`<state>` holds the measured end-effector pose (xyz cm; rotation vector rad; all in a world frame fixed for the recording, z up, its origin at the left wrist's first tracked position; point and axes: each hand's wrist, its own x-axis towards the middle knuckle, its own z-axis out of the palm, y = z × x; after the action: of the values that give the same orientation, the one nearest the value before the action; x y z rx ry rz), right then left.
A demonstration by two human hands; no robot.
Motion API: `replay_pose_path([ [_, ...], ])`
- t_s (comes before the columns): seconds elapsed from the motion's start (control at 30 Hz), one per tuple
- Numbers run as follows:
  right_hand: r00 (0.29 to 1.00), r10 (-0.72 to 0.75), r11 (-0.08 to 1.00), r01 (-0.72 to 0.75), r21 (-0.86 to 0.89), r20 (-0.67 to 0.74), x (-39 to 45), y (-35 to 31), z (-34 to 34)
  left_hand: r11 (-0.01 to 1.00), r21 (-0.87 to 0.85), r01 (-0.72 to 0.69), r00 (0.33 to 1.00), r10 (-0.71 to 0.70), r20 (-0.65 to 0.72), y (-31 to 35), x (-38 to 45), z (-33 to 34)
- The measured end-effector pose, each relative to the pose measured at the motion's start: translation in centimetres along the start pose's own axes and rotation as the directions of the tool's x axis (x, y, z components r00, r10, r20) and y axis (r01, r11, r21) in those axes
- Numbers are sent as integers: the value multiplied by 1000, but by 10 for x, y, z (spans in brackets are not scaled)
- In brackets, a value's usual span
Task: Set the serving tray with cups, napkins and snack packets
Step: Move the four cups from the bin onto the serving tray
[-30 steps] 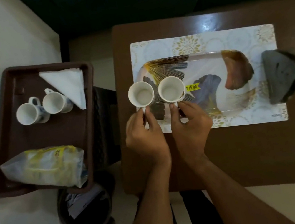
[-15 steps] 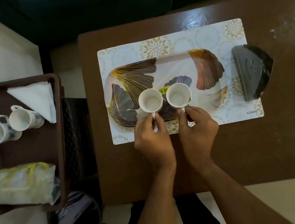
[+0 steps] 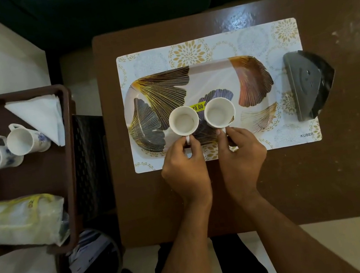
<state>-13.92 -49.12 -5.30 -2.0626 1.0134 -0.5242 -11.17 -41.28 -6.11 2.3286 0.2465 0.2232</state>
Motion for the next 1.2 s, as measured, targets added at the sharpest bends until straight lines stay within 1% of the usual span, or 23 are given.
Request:
replay_pose_path([
  [0.3, 999, 19, 999, -18, -28, 29, 1, -1, -2, 998, 59, 13, 1000, -14, 12, 3, -1, -1],
  [0.53, 998, 29, 999, -27, -42, 54, 0, -1, -4, 997, 69, 37, 996, -43, 83, 5, 0, -7],
  [0.63, 999, 38, 998, -37, -59, 18, -4, -1, -6, 997, 68, 45, 994, -51, 94, 5, 1, -11],
  [0.7, 999, 38, 993, -40, -111, -18, -6, -2, -8, 998, 45, 38, 995, -42, 92, 4, 0, -15],
  [0.77, 997, 11, 988, -22, -154, -73, -8, -6, -9, 999, 4, 36, 996, -36, 80, 0, 0, -22],
  [0.87, 992, -55, 989, 39, -140, -112, -8, -20, -6, 997, -78, 8, 998, -3, 63, -7, 5, -34],
  [0.93, 993, -91, 992, 84, -96, -69, -9, -34, 1, 994, -108, -23, 997, 32, 75, -11, 15, -44],
  [1.03, 983, -178, 982, 180, -55, 41, -14, -58, 16, 987, -132, -95, 989, 109, 102, -18, 34, -62],
  [1.13, 949, -280, 955, 291, -61, 144, -22, -84, 37, 980, -130, -150, 975, 168, 143, -33, 60, -86],
  [1.2, 921, -328, 937, 345, -52, 212, -29, -102, 54, 982, -109, -157, 974, 172, 150, -46, 80, -106],
])
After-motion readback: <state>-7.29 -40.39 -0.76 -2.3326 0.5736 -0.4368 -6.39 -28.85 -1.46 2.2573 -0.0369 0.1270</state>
